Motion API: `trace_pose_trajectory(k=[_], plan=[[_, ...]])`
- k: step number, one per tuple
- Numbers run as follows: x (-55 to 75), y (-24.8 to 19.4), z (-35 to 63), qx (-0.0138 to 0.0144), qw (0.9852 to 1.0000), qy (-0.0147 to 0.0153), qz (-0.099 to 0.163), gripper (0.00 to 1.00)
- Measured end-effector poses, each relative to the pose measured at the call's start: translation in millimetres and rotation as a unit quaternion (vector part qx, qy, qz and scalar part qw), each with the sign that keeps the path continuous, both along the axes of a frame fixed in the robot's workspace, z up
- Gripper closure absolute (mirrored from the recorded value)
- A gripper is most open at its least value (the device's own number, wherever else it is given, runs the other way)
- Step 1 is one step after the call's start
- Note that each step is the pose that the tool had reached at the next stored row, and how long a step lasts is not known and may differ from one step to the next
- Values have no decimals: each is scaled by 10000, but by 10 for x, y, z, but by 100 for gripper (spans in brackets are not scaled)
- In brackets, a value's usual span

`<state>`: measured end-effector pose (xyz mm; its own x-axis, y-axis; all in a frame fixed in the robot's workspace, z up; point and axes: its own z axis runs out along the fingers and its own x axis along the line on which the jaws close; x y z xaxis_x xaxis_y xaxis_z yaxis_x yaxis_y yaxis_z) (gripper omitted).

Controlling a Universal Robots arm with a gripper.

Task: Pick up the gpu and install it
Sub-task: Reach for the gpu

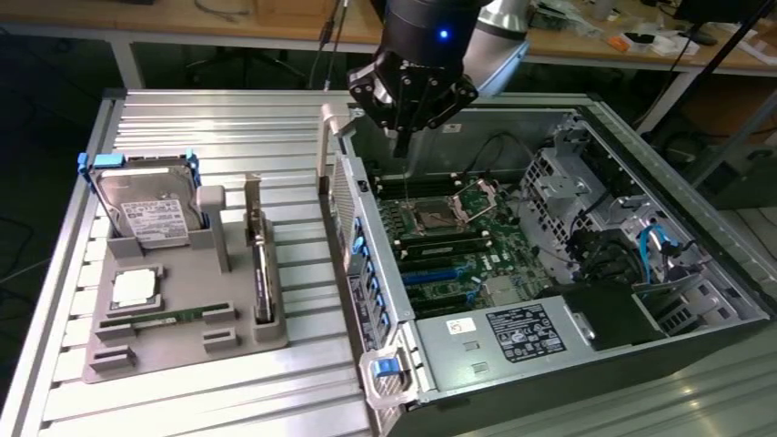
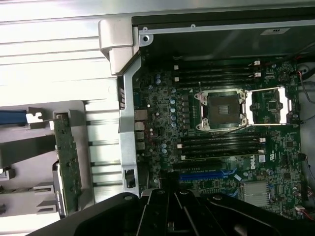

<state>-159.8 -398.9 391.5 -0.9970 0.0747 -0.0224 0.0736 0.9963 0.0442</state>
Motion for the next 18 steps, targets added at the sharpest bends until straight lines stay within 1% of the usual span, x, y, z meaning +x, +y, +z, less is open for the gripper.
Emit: trace_pose_trajectory(k=[18], plan=[[-192,0,-3,0,10000,2,22,89]])
